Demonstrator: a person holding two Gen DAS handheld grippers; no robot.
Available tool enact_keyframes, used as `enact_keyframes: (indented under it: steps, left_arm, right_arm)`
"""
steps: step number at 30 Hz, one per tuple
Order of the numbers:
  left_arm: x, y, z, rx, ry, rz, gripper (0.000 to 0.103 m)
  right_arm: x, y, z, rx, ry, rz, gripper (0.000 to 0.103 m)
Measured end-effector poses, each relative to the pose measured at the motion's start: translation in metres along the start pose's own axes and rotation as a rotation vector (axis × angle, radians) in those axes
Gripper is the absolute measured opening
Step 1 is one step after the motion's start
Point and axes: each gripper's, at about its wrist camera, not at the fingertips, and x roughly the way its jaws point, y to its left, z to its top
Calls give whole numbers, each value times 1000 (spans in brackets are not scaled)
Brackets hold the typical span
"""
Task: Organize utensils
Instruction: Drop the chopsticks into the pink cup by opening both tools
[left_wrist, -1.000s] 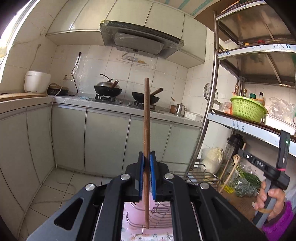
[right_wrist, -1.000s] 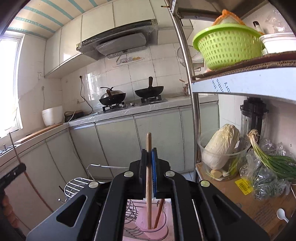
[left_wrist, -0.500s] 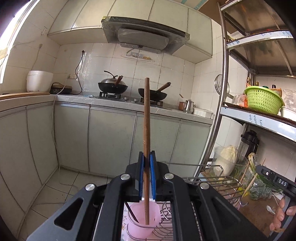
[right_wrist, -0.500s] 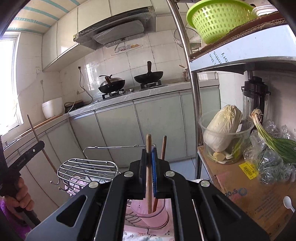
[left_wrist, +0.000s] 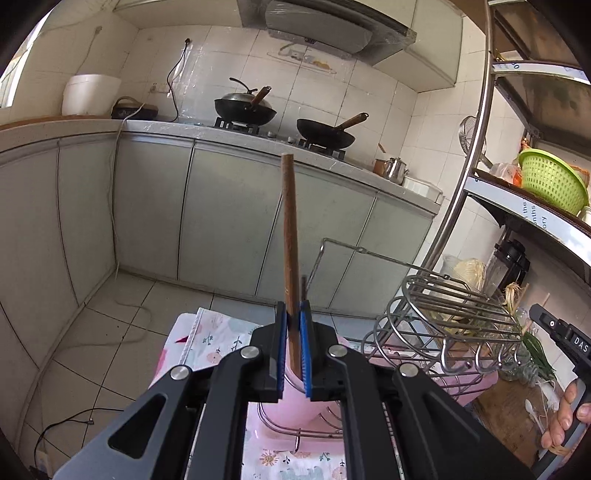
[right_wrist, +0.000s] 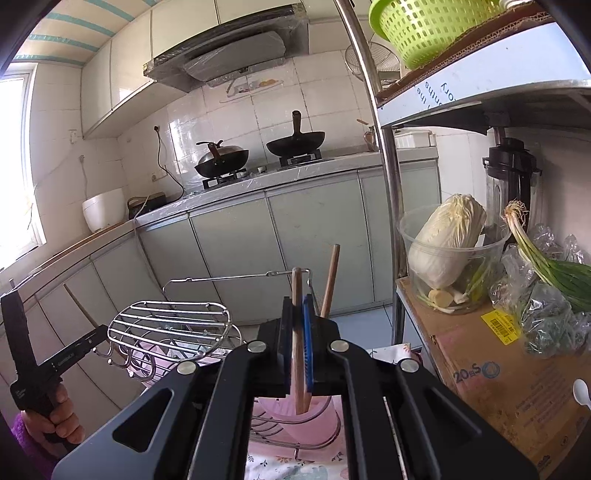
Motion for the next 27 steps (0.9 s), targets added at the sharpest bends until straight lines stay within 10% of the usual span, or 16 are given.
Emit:
enact_keyframes:
  steps: [11, 16, 27]
  left_arm:
    - [25, 7, 4, -45, 72, 4, 19]
    - [21, 13, 5, -66, 88, 4, 34]
    - [-13, 25, -2, -92, 98, -1, 36]
  right_arm:
    - [9, -6, 2, 33, 49, -7, 6]
    - [9, -7, -1, 49, 72, 8, 41]
    - [-21, -7, -12, 49, 78, -13, 44]
